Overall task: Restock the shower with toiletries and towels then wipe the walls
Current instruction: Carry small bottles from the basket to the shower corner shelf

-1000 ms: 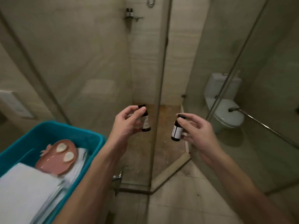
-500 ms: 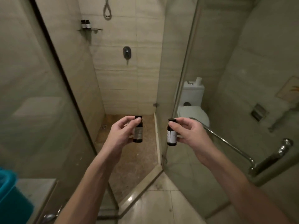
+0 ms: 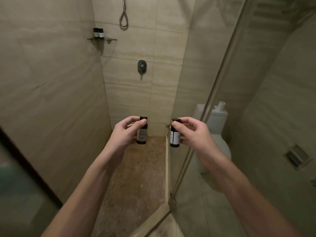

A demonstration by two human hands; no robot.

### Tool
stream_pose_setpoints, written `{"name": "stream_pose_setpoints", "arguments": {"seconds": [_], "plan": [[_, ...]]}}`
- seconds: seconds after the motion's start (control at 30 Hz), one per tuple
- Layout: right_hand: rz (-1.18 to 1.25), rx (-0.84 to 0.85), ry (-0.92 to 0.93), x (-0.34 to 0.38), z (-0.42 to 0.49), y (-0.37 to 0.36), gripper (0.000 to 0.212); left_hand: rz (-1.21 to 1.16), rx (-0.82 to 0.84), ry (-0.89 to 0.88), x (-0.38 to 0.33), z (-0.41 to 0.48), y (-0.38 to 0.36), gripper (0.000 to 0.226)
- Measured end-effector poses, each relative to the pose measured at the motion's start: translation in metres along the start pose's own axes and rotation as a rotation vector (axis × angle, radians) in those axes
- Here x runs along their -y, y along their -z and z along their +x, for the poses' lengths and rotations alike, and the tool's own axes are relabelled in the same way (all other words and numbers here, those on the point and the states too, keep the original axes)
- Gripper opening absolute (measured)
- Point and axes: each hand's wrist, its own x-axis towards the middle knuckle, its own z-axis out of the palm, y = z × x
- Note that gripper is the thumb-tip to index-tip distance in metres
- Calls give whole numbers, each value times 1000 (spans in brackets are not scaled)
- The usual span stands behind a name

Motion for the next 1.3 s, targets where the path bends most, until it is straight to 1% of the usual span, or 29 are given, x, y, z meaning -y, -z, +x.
{"name": "stream_pose_setpoints", "arguments": {"seconds": [0.07,0.2,0.33,0.47,0.53,0.67,0.73,0.9,1.03,1.17,1.3], "plan": [[1,4,4,5,36,-4,14,-4,-27,-2,-5,38,-1,21],[-18,25,53,18,103,-17,17,-47,-104,-39,-21,100,-2,11],[23,73,68,24,162,-36,18,-60,-169,-40,-32,143,11,10],[37,123,85,21,219,-62,11,-53,-244,-44,-36,186,32,11],[28,163,97,20,252,-76,14,-53,-295,-47,-37,211,43,13],[49,241,87,22,329,-109,18,-58,-397,-70,-40,267,69,8],[79,289,97,27,370,-128,18,-38,-450,-86,-45,297,87,7],[132,376,78,51,465,-173,15,-88,-612,-81,-69,367,133,3],[134,415,74,70,528,-204,14,-69,-665,-106,-94,415,169,6],[119,436,96,76,585,-236,14,-48,-684,-130,-105,465,203,14],[100,435,121,70,644,-276,11,-19,-656,-153,-100,521,244,10]]}}
